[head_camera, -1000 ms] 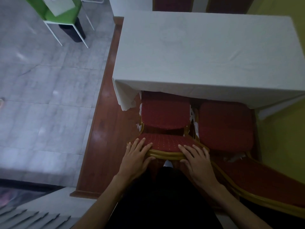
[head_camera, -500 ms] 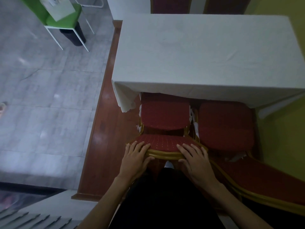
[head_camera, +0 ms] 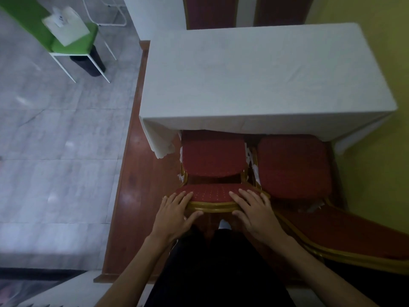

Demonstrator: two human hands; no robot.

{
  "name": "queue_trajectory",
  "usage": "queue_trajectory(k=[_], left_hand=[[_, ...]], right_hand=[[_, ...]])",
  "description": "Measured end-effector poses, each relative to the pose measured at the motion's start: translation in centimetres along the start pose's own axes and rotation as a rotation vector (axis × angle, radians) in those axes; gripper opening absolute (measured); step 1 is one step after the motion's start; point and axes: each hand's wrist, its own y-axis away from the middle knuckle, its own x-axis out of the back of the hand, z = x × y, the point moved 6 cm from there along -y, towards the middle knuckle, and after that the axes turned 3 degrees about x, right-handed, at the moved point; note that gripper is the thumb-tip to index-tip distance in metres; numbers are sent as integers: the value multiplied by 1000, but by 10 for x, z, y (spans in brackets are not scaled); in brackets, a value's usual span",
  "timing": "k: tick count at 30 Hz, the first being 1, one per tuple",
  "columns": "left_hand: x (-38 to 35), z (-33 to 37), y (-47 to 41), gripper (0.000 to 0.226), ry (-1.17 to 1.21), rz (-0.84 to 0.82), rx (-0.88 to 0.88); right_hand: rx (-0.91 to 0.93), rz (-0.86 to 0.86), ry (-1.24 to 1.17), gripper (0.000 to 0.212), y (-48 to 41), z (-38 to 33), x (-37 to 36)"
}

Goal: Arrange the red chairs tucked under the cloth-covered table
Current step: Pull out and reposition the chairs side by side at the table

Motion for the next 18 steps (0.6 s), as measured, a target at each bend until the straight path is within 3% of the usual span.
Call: queue_trajectory(k=[5,18], left_hand=[[11,29,-6,90,-11,-34,-93],[-17,187,-58,91,-53,-223,-685]], right_hand=[[-57,27,-68,72,7,18,13],[-505,48,123,85,129,113,65]])
